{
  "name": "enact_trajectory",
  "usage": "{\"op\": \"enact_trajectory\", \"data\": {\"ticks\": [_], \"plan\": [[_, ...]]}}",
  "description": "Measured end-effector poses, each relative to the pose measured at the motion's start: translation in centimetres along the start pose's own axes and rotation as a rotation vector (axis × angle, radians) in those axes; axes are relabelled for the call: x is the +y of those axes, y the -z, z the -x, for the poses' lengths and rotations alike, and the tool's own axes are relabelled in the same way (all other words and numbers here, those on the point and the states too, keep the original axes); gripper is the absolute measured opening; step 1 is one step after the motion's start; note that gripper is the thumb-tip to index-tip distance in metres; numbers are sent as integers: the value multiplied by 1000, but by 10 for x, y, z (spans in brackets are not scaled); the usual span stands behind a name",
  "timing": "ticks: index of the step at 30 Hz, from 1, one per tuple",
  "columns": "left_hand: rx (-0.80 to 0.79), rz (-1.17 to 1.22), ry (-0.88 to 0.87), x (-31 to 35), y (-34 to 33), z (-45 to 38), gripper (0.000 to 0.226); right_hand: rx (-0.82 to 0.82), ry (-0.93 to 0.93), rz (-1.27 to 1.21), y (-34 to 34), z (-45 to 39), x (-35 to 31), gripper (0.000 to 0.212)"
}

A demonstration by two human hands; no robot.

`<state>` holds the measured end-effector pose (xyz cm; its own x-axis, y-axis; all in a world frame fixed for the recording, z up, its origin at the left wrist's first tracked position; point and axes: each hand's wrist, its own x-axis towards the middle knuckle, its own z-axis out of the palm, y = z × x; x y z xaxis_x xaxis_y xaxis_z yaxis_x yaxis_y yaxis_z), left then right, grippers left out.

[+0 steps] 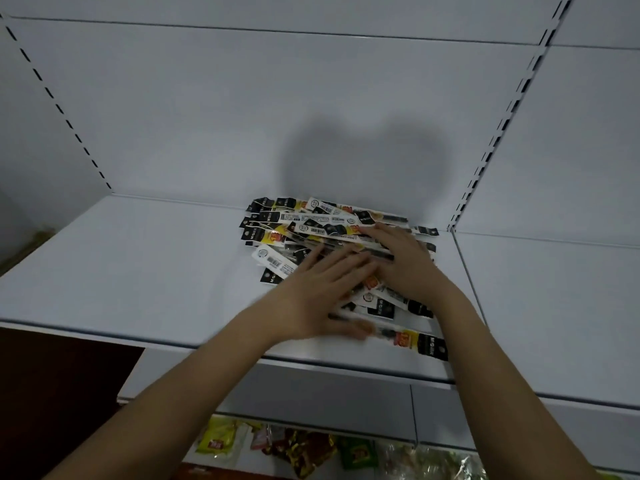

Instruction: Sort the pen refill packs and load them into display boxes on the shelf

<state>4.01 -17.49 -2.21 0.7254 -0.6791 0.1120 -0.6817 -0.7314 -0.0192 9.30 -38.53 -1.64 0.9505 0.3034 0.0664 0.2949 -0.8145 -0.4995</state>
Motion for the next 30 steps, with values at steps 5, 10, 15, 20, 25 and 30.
{"op": "enact_trajectory", "data": {"ticks": [5,10,15,20,25,30], "plan": [[243,-105,126,-39,-16,-18,85,104,61,-155,-4,-15,-13,52],[165,-86,404,-54,-12,-29,100,30,21,74,13,11,-18,89],[150,-6,477,-56,-11,-40,102,61,-28,-32,-4,9,0,67],[412,62,614,-63,0,-16,107,231,-114,49,-8,14,1,61],[343,426,1095,-64,2,-5,112,578,-379,-533,-7,14,-1,42],[328,370,1012,-45,-10,-25,110,438,-420,-481,-22,-7,-25,61]]}}
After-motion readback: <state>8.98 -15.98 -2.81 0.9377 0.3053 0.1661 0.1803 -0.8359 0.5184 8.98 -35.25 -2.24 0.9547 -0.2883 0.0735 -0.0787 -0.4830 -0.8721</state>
